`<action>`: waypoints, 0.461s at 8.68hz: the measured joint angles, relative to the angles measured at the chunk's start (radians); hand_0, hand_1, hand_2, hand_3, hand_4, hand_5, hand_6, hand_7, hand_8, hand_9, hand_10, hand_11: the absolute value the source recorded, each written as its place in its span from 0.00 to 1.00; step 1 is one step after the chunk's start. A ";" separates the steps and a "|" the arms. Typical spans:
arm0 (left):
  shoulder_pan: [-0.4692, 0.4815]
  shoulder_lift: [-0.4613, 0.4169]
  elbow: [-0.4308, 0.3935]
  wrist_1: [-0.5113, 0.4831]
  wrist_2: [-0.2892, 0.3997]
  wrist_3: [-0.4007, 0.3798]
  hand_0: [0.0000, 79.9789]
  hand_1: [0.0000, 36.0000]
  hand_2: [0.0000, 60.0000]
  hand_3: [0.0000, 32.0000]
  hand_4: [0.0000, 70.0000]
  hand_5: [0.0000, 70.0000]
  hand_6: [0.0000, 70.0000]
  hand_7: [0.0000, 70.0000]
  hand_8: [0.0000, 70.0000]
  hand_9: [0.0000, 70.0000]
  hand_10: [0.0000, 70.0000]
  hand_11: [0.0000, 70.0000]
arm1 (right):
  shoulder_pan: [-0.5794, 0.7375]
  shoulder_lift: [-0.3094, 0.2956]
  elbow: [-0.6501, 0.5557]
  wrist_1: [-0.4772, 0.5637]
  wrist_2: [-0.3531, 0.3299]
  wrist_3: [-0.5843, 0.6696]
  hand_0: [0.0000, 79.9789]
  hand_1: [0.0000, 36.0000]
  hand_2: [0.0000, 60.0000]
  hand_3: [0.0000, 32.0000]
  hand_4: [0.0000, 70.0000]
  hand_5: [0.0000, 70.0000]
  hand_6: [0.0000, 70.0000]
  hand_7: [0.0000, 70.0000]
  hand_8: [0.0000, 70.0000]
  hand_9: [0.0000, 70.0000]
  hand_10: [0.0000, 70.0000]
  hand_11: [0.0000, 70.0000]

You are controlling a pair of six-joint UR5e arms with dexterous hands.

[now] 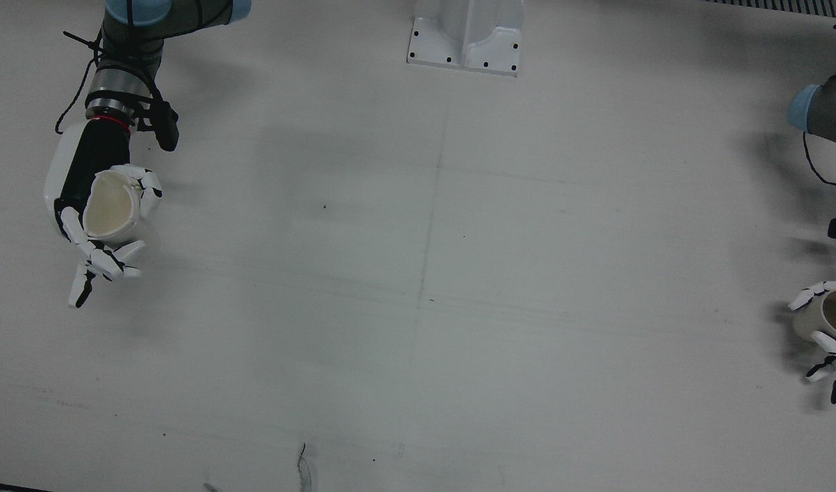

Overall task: Pour water
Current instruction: 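Turn the white cup upright and move the hands apart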

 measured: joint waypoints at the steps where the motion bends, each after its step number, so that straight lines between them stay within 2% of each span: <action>1: 0.000 0.004 0.063 -0.072 -0.014 -0.024 0.68 0.22 0.00 0.00 0.89 0.17 0.16 0.10 0.03 0.00 0.08 0.13 | -0.001 0.001 -0.005 0.000 0.000 0.001 0.62 0.71 1.00 0.00 0.38 0.18 0.60 0.71 0.39 0.49 0.01 0.03; 2: 0.000 0.009 0.097 -0.118 -0.021 -0.040 0.69 0.23 0.00 0.00 0.73 0.00 0.13 0.09 0.01 0.00 0.07 0.11 | -0.003 0.002 -0.008 0.000 0.000 0.001 0.62 0.71 1.00 0.00 0.39 0.18 0.61 0.72 0.39 0.50 0.01 0.03; 3: 0.000 0.013 0.111 -0.141 -0.024 -0.046 0.71 0.28 0.00 0.00 0.44 0.00 0.08 0.04 0.00 0.00 0.05 0.09 | -0.004 0.004 -0.009 0.000 0.001 0.001 0.62 0.72 1.00 0.00 0.40 0.18 0.61 0.73 0.39 0.50 0.01 0.03; 4: 0.001 0.015 0.117 -0.155 -0.025 -0.049 0.72 0.31 0.00 0.00 0.23 0.00 0.05 0.00 0.00 0.00 0.03 0.07 | -0.005 0.006 -0.009 0.000 0.001 0.000 0.62 0.72 1.00 0.00 0.40 0.18 0.61 0.72 0.39 0.50 0.00 0.02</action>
